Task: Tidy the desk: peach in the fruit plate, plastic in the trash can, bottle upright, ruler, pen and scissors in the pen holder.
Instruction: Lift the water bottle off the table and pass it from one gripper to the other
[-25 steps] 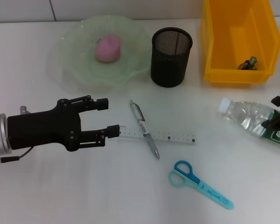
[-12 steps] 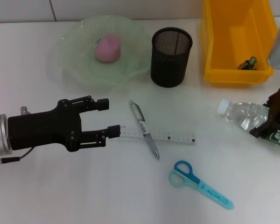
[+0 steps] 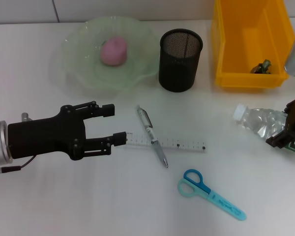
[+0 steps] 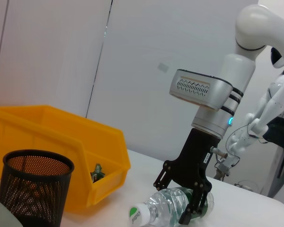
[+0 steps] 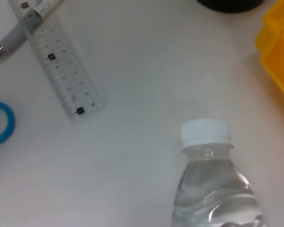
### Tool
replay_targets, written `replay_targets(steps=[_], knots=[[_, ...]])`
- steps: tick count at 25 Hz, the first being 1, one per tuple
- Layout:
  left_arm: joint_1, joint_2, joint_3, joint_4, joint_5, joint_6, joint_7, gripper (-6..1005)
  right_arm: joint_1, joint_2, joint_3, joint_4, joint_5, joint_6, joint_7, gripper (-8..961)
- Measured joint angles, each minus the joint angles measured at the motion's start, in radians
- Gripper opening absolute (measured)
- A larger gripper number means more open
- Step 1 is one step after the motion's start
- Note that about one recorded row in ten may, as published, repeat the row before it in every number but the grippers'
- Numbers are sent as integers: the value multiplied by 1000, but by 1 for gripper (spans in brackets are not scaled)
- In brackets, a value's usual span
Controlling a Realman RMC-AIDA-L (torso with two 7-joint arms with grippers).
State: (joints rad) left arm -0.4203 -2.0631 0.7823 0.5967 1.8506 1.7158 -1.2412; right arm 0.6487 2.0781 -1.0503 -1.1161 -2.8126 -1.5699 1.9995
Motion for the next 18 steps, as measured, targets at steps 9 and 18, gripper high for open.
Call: replay_targets(steps=[9, 18], knots=[[0, 0, 0, 0, -1, 1, 0, 795, -85, -1, 8, -90, 92, -12, -30, 751], [-8, 2, 0, 0, -2, 12, 0, 794, -191, -2, 52, -201, 236, -30, -78, 751]])
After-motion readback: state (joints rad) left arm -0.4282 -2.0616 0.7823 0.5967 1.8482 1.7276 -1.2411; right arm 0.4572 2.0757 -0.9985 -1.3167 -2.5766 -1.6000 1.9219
